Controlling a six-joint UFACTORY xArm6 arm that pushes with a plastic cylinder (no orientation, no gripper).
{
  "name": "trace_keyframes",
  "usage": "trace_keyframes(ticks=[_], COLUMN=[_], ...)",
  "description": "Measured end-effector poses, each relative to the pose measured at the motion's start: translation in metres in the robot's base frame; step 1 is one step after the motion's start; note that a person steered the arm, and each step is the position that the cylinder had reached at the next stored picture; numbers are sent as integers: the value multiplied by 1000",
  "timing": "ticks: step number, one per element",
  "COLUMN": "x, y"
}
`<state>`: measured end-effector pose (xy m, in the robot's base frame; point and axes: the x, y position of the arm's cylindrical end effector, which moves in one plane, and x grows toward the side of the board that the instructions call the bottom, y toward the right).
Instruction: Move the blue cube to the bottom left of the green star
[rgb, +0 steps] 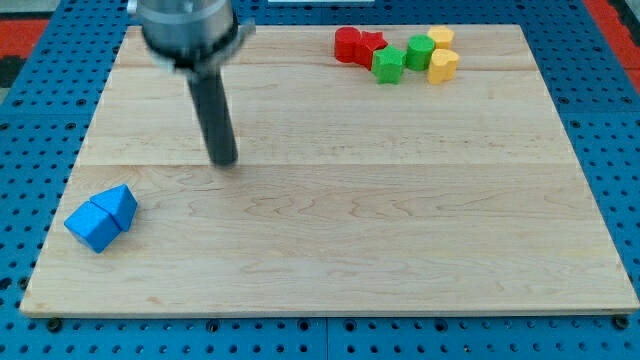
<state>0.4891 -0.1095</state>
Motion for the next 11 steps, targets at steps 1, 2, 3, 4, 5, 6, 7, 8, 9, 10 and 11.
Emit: trace_keyframes(ticks=[1, 2, 3, 4, 5, 6, 7, 8, 9, 10, 11], x=[107, 129, 95, 76, 29, 20, 28, -10, -28, -71, -128], y=[-20, -136, -183, -122, -69, -67, -107, -114, -71, -16, 17])
